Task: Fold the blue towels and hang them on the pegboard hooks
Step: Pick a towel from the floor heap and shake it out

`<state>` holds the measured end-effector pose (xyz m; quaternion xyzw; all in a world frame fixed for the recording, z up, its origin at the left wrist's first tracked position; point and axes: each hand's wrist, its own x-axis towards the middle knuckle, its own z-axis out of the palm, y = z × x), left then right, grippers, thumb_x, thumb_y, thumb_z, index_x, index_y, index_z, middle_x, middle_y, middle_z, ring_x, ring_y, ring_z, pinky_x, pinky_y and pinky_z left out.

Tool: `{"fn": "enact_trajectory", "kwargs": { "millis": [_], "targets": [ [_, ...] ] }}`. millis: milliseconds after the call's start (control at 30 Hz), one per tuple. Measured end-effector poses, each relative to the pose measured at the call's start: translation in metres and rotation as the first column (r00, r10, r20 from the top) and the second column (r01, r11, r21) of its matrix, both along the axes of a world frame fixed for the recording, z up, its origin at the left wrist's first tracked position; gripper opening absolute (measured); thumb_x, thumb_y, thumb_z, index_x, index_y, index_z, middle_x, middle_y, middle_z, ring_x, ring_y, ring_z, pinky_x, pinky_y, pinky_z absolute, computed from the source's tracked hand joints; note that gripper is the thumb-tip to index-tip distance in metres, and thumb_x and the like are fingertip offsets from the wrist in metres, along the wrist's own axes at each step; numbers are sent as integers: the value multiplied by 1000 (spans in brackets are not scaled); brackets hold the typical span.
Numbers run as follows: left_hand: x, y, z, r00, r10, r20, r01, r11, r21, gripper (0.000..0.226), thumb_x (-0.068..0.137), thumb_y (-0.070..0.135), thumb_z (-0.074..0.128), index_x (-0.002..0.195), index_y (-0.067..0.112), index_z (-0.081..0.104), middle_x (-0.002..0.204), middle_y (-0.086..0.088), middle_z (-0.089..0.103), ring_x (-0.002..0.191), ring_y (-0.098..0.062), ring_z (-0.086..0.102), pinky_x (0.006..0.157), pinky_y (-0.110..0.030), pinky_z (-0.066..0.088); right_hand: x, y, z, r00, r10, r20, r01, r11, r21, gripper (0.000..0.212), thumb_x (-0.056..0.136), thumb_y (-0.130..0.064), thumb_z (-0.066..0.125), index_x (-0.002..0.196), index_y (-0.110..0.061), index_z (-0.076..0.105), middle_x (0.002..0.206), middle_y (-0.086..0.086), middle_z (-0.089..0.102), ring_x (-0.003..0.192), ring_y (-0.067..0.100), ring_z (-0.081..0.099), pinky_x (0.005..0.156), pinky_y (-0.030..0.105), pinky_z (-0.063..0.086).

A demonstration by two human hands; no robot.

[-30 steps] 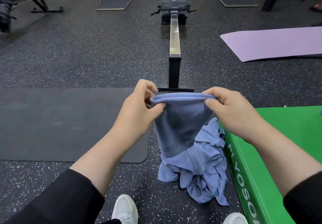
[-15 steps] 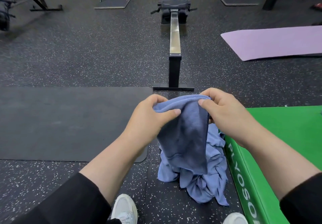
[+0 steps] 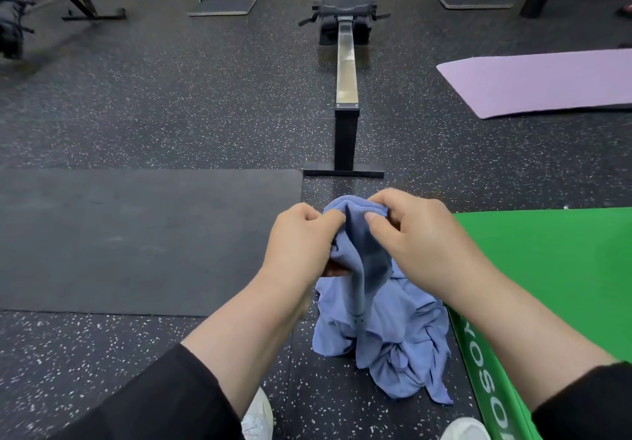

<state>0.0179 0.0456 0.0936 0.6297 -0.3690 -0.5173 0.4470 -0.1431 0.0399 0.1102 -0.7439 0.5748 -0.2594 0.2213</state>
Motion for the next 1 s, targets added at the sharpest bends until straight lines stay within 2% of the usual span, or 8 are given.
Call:
{"fn": "enact_trajectory", "kwargs": {
  "millis": [167, 333, 433, 567, 700, 767, 867, 1000],
  "targets": [
    [-2, 1, 3, 997, 73, -9, -73, 997, -33, 17, 82, 11, 65, 78, 9, 49, 72, -15, 57, 57, -26, 58, 56, -38, 59, 17, 11, 4, 998, 32, -45, -31, 999, 28, 19, 97, -29, 51, 97, -17, 66, 72, 4, 65, 72, 30, 55, 67, 43, 46],
    [0, 5, 8, 995, 42, -94, -48, 997, -61, 33, 81, 26, 59, 90, -6, 58, 89, -27, 70, 74, -27, 68, 76, -53, 63, 17, 10, 0, 999, 47, -22, -46, 998, 44, 23, 96, -25, 47, 87, -9, 62, 63, 6, 55, 65, 28, 48, 63, 42, 43],
    [-5, 9, 12, 986, -11, -168, -3, 996, -84, 33, 100, 23, 49, 97, -3, 69, 96, -23, 74, 83, -20, 72, 87, -45, 62, 13, 4, -2, 985, 18, 174, -38, 993, 111, 27, 98, -26, 52, 88, -4, 65, 63, 12, 50, 57, 12, 37, 58, 38, 37],
    [-8, 12, 14, 954, -139, -266, 126, 990, -63, 45, 108, 25, 36, 93, 8, 75, 97, -8, 79, 93, -19, 75, 86, -34, 61, 4, -5, -5, 922, -90, 377, 20, 982, 186, 15, 92, -35, 68, 97, -22, 71, 81, -5, 73, 72, 6, 60, 70, 28, 48],
    [5, 4, 12, 996, -70, -60, 66, 996, -61, 34, 103, 26, 38, 95, 12, 67, 87, -8, 77, 63, -24, 64, 58, -33, 48, -7, -18, -13, 949, -148, 280, 104, 980, 167, 6, 91, -20, 69, 88, -25, 70, 82, -8, 74, 71, 3, 61, 71, 28, 47],
    [14, -1, 8, 995, -65, 79, 74, 991, -112, 17, 100, 32, 51, 107, 23, 64, 96, 1, 73, 71, -15, 63, 65, -31, 49, -10, -20, -11, 955, -113, 273, 72, 985, 159, 8, 93, -20, 65, 91, -25, 71, 85, -9, 74, 76, 4, 62, 74, 31, 49],
    [20, -1, 0, 909, -345, 234, 375, 922, -96, 40, 86, 45, 68, 125, 35, 61, 115, 17, 69, 107, -1, 64, 95, -29, 51, -11, -19, -2, 911, -29, 412, -38, 988, 152, 11, 95, -19, 62, 97, -23, 71, 92, -6, 76, 83, 7, 65, 79, 35, 50],
    [20, 5, -2, 816, -455, 355, 511, 856, -78, 38, 83, 52, 64, 100, 19, 68, 95, -1, 74, 83, -9, 62, 85, -46, 53, -14, -13, 17, 871, 18, 491, -116, 978, 170, 18, 89, -32, 70, 105, -26, 71, 99, -6, 76, 90, 8, 68, 83, 34, 51]
  ]
}}
